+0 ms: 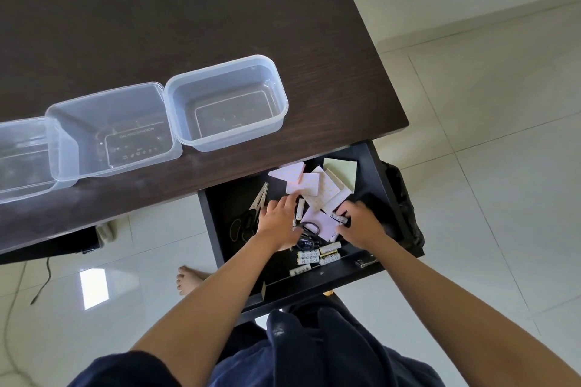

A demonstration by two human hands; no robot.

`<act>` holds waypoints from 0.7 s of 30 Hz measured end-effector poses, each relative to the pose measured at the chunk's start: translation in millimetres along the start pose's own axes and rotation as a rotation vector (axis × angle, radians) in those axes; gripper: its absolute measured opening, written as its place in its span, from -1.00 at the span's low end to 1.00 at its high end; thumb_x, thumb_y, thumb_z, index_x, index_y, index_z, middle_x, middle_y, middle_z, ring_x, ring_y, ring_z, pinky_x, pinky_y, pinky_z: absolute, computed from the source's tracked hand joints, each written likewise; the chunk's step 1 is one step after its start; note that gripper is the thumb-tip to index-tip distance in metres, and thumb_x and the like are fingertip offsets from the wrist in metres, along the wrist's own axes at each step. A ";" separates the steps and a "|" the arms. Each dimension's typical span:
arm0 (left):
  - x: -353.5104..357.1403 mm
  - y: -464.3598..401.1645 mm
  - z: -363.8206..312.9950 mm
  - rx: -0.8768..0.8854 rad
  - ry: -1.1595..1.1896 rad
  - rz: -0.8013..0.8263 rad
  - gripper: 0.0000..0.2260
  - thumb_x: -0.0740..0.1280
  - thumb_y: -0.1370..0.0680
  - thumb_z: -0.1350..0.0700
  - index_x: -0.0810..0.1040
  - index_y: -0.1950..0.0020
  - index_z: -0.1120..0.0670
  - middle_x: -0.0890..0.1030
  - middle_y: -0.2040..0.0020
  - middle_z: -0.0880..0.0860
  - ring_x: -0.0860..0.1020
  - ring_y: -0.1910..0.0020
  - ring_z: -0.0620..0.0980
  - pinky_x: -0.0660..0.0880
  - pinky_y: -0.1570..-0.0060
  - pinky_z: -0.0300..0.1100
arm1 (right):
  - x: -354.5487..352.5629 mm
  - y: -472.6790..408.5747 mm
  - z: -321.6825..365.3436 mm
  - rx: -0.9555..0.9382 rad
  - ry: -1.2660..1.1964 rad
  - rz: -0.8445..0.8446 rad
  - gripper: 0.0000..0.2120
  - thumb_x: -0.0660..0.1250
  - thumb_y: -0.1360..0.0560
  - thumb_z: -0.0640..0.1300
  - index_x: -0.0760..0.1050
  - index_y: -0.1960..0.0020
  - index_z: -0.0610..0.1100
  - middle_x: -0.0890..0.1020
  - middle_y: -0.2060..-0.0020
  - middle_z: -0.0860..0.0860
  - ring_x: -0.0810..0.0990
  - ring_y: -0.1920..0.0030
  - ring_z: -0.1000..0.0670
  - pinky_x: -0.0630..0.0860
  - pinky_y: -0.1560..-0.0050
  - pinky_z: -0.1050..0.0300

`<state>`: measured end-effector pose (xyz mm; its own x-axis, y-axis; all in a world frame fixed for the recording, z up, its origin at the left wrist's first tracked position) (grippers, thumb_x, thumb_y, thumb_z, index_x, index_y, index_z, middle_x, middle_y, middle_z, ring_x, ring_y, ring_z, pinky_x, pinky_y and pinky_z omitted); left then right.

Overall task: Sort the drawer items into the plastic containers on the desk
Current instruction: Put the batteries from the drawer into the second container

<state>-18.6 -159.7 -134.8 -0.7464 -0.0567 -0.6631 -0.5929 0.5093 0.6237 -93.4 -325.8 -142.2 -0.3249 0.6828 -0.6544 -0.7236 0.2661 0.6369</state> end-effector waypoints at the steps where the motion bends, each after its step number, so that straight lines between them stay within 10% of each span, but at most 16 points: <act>1: 1.6 1.2 1.1 0.008 0.011 0.006 -0.30 0.32 -0.48 -0.01 -0.01 -0.50 -0.05 0.30 -0.41 -0.02 0.23 -0.39 0.10 0.20 -0.41 0.13 | 0.0 0.0 0.9 -0.004 -0.006 0.001 -0.82 0.37 -0.37 -0.21 0.45 0.05 -0.14 0.47 0.08 -0.08 0.48 0.04 -0.13 0.42 0.06 0.06; 17: 23.6 20.6 14.1 0.087 -0.265 0.098 -0.14 0.53 -0.28 -0.13 0.12 -0.43 -0.06 0.30 -0.35 -0.03 0.24 -0.36 0.07 0.26 -0.36 0.06 | 13.8 7.2 -5.7 0.069 0.175 0.169 -0.71 0.42 -0.39 -0.07 0.31 0.17 -0.13 0.45 0.30 0.02 0.46 0.23 -0.04 0.28 0.40 0.17; 21: 16.2 25.9 16.8 0.127 -0.224 -0.038 -0.55 0.35 -0.48 0.04 0.32 -0.33 -0.04 0.35 -0.29 0.01 0.31 -0.30 0.07 0.28 -0.32 0.00 | 14.5 6.8 -5.3 0.078 0.174 0.163 -0.71 0.42 -0.39 -0.06 0.30 0.19 -0.11 0.46 0.28 0.01 0.48 0.21 -0.05 0.29 0.39 0.16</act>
<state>-41.0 -133.0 -136.4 -0.6302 0.1062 -0.7692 -0.5662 0.6150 0.5488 -106.3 -317.7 -149.5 -0.5382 0.5953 -0.5966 -0.6059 0.2189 0.7649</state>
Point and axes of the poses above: each hand's wrist, its own y-axis away from the middle knuckle, its own x-axis out of the palm, z = x × y, the point moved 9 cm from there along -y, towards the middle knuckle
